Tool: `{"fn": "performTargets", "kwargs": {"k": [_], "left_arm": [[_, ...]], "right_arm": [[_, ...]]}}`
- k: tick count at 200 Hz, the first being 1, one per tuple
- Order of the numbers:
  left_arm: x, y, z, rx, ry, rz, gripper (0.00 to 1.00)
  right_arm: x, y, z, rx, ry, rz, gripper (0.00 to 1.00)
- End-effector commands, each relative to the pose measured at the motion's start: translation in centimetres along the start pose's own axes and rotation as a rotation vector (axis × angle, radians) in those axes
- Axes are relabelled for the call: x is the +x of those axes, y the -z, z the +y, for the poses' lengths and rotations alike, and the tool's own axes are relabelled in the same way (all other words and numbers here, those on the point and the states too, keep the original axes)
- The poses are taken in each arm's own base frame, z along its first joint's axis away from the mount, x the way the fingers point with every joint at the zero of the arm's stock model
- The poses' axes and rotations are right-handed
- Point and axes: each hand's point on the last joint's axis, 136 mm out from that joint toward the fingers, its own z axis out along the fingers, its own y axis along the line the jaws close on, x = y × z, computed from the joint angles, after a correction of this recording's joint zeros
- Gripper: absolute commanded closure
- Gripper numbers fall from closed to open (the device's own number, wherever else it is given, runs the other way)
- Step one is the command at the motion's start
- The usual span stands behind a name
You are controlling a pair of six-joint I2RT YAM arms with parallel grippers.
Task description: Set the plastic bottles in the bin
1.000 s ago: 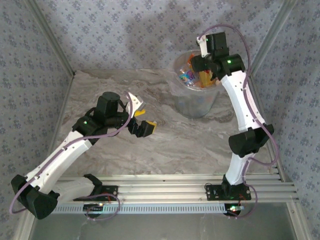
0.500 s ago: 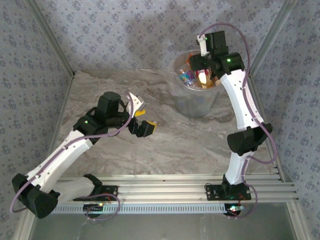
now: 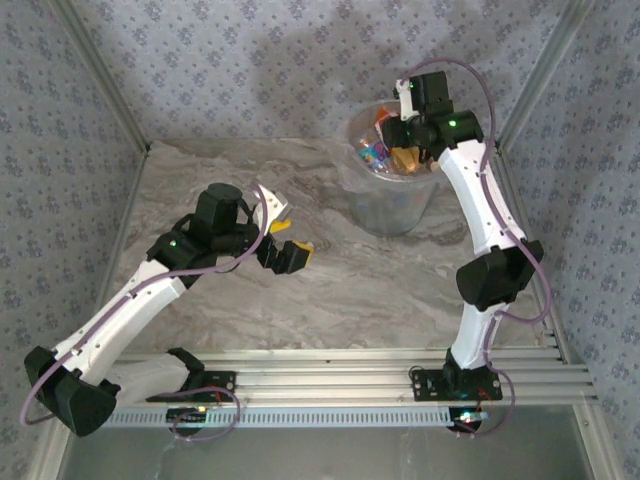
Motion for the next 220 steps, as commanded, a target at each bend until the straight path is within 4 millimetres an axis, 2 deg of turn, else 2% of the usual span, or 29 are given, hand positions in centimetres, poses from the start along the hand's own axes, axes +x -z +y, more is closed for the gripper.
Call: {"fn": "performTargets", "kwargs": {"k": [1, 27, 45, 68, 90, 118, 133, 168, 207, 220], "left_arm": [[-0.4, 0.6, 1.0, -0.051, -0.007, -0.014, 0.0], [-0.2, 0.7, 1.9, -0.077, 0.008, -0.008, 0.0], [-0.1, 0.5, 2.1, -0.073, 0.015, -0.002, 0.0], [0.0, 0.3, 2.6, -0.097, 0.021, 0.007, 0.0], [0.3, 0.4, 3.8, -0.157, 0.036, 0.018, 0.0], [0.4, 1.0, 5.6, -0.233, 0.063, 0.024, 0.01], [0.7, 1.5, 7.4, -0.307, 0.085, 0.038, 0.0], [2.4, 2.5, 12.1, -0.475, 0.144, 0.1, 0.0], [4.6, 4.1, 16.8, -0.624, 0.22, 0.169, 0.0], [5.6, 4.7, 18.5, -0.672, 0.259, 0.205, 0.0]], "right_arm": [[0.4, -1.0, -0.6, 0.032, -0.03, 0.018, 0.48], [1.6, -2.2, -2.3, 0.133, -0.025, 0.077, 0.48], [2.3, -2.9, -2.6, 0.158, -0.012, 0.108, 0.48], [2.5, -2.7, -3.2, 0.187, -0.03, 0.113, 0.48], [1.1, -1.1, -3.6, 0.18, -0.062, 0.059, 0.46], [-0.4, 1.3, -1.9, 0.067, -0.082, -0.01, 0.41], [-0.9, 2.8, -1.1, 0.017, -0.088, -0.046, 0.37], [-1.3, 6.8, 0.1, -0.076, -0.127, -0.123, 0.33], [1.3, 10.7, 2.1, -0.214, -0.172, -0.159, 0.26], [2.7, 11.6, 2.9, -0.262, -0.191, -0.168, 0.23]]}}
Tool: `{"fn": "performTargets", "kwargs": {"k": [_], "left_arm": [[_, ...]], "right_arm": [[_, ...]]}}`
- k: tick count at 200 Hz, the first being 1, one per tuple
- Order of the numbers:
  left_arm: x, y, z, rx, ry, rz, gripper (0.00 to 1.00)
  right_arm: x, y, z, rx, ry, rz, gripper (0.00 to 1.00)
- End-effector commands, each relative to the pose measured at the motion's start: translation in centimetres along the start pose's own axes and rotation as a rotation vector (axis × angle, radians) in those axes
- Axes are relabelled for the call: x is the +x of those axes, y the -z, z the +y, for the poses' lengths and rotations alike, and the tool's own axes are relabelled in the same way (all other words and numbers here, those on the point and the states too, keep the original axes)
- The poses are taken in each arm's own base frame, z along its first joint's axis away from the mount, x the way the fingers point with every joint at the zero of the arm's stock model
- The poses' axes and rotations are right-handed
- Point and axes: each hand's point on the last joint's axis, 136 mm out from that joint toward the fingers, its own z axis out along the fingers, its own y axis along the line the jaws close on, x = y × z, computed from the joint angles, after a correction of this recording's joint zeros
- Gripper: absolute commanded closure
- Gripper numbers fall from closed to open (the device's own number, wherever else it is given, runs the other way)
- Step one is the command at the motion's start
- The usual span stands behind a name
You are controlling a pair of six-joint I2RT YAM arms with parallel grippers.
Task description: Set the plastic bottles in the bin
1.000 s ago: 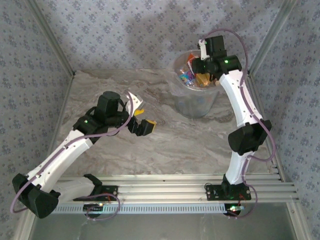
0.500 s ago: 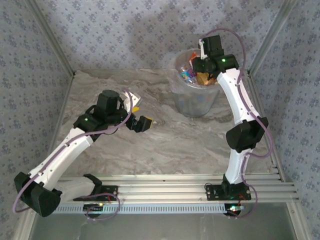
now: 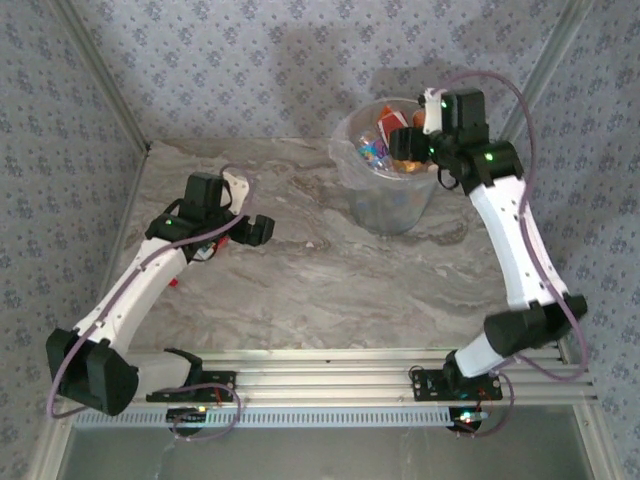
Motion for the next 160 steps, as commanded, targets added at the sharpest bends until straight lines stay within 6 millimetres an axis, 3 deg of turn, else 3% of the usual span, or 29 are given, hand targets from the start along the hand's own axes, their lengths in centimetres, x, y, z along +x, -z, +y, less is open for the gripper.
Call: {"fn": "performTargets", "kwargs": {"k": [1, 36, 69, 86, 91, 123, 160], "left_arm": [[-0.2, 0.1, 3.4, -0.117, 0.028, 0.038, 0.0], [1.9, -1.3, 7.9, -0.225, 0.082, 0.156, 0.0], [3.7, -2.1, 10.5, -0.275, 0.136, 0.246, 0.0], [4.5, -2.4, 11.5, -0.284, 0.165, 0.271, 0.0], [4.8, -2.6, 11.7, -0.287, 0.171, 0.283, 0.0], [6.3, -3.6, 13.2, -0.303, 0.215, 0.353, 0.0], [7.8, -4.9, 13.7, -0.257, 0.261, 0.416, 0.0]], "right_arm": [[1.1, 1.8, 2.0, -0.13, -0.058, -0.036, 0.23], [4.4, 4.6, 4.1, -0.282, -0.107, -0.079, 0.16], [8.3, 5.5, 5.6, -0.396, -0.134, -0.037, 0.04], [9.1, 6.2, 5.8, -0.415, -0.134, -0.036, 0.01], [10.4, 5.6, 5.7, -0.413, -0.143, -0.004, 0.01], [11.5, 5.7, 6.0, -0.438, -0.155, 0.003, 0.0], [12.1, 5.7, 6.0, -0.443, -0.166, 0.01, 0.0]]}}
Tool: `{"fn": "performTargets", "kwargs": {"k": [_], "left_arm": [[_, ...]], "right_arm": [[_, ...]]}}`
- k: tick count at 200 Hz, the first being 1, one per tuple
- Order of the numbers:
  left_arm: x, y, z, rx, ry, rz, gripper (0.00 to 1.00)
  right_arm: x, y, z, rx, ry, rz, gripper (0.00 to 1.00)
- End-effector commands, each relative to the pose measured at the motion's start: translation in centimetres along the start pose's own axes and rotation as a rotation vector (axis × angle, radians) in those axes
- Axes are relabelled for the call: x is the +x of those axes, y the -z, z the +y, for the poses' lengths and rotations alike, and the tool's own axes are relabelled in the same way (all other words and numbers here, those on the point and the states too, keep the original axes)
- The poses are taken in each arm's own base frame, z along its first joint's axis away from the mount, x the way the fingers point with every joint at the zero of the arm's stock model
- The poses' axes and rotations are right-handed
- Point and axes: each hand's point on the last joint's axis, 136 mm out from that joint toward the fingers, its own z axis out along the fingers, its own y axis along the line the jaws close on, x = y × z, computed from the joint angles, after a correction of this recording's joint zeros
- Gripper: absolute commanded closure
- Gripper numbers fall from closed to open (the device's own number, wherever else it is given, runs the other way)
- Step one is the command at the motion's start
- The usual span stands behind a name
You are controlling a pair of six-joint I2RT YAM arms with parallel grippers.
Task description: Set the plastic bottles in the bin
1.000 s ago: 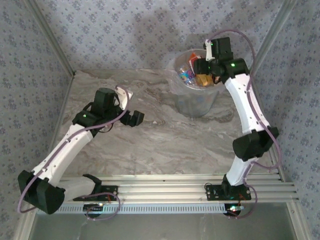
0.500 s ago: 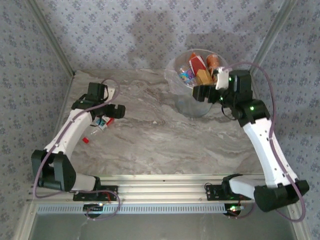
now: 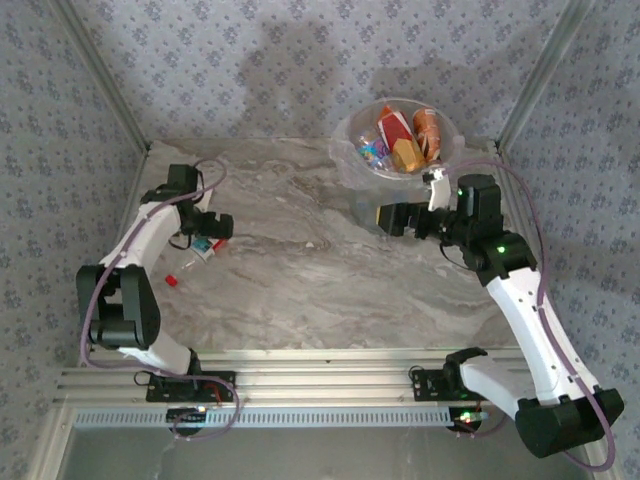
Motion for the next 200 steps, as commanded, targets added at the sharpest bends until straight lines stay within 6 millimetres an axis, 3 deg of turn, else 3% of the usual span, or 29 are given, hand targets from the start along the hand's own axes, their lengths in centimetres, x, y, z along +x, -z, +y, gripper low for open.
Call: {"fn": "performTargets", "kwargs": {"k": [1, 31, 131, 200], "left_arm": [[0.1, -0.3, 0.1, 0.029, 0.002, 0.045, 0.0], [0.8, -1.5, -0.6, 0.071, 0.008, 0.094, 0.0], [3.2, -5.0, 0.7, -0.006, 0.037, 0.258, 0.07], [4.2, -6.1, -1.4, 0.011, -0.001, 0.319, 0.2]], "right_arm": [[-0.1, 0.4, 0.8, -0.04, -0.002, -0.019, 0.0], [0.3, 0.8, 0.8, -0.032, 0.0, -0.019, 0.0], [1.1, 2.9, 1.4, -0.03, 0.004, -0.053, 0.0], [1.3, 3.2, 1.4, -0.032, -0.006, -0.061, 0.0]]}}
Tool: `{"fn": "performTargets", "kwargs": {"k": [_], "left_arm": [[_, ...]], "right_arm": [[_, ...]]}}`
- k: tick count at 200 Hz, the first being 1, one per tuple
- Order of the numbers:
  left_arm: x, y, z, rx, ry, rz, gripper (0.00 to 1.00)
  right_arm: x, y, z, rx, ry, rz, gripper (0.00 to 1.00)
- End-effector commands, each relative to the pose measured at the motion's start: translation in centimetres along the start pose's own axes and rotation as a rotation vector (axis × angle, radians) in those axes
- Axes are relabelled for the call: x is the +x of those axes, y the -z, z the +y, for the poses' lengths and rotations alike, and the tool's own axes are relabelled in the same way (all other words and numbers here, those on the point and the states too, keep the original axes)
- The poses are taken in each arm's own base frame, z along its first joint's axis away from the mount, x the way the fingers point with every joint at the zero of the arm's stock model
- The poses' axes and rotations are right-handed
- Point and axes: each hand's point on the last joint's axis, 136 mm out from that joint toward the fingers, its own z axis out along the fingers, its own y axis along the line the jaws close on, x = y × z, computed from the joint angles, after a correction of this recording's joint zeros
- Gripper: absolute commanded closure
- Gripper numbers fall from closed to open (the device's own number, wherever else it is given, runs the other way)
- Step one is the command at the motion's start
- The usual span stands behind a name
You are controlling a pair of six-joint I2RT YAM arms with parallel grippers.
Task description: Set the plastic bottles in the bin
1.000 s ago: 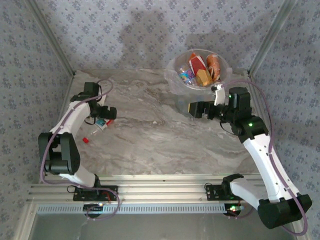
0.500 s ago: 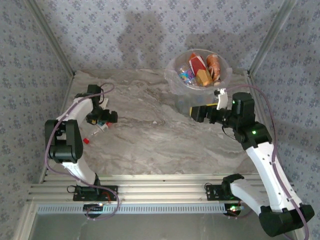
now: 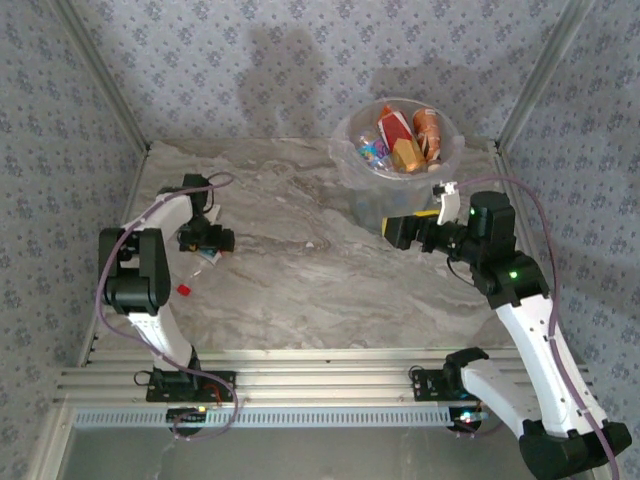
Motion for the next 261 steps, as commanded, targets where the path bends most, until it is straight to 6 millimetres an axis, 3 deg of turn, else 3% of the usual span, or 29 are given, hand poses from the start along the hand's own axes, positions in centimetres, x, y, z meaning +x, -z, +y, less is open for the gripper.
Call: {"fn": "performTargets", "kwargs": {"k": [1, 13, 31, 51, 67, 85, 109, 137, 171, 192, 216, 261], "left_arm": [[0.3, -0.1, -1.0, 0.001, -0.017, 0.038, 0.21], [0.3, -0.2, -1.7, 0.022, -0.02, 0.041, 0.25], [0.2, 0.0, -2.8, 0.061, -0.029, 0.037, 0.41], [-0.3, 0.9, -4.8, 0.15, -0.044, 0.004, 0.41], [-1.1, 2.7, -7.3, 0.266, -0.055, -0.059, 0.41], [-2.1, 6.0, -11.3, 0.469, -0.088, -0.156, 0.41], [-2.7, 11.9, -17.5, 0.731, -0.217, -0.297, 0.42], [-1.2, 19.0, -24.4, 0.995, -0.396, -0.389, 0.42], [1.1, 24.0, -30.9, 1.176, -0.568, -0.41, 0.43], [2.7, 25.4, -33.9, 1.272, -0.635, -0.372, 0.43], [4.4, 26.2, -35.9, 1.33, -0.679, -0.35, 0.42], [6.8, 26.1, -36.9, 1.344, -0.722, -0.318, 0.41]], "right_arm": [[0.3, 0.3, 0.0, -0.003, -0.022, 0.002, 0.0], [0.3, 0.3, 0.0, -0.004, -0.026, 0.0, 0.0], [0.4, 0.3, 0.0, -0.003, -0.036, 0.001, 0.0], [0.5, 0.4, 0.0, -0.005, -0.056, -0.001, 0.0], [0.7, 0.4, 0.0, -0.011, -0.086, -0.002, 0.0], [0.8, 0.1, 0.4, -0.048, -0.137, -0.007, 0.0], [1.1, -0.6, 1.5, -0.14, -0.208, 0.004, 0.0], [1.2, -1.2, 1.9, -0.186, -0.276, -0.01, 0.0], [0.3, -1.7, 3.0, -0.224, -0.252, -0.039, 0.0], [-0.2, -1.6, 3.4, -0.227, -0.223, -0.046, 0.0], [-0.3, -2.0, 3.7, -0.24, -0.215, -0.041, 0.0], [-0.6, -3.4, 4.3, -0.243, -0.191, -0.024, 0.0]]}}
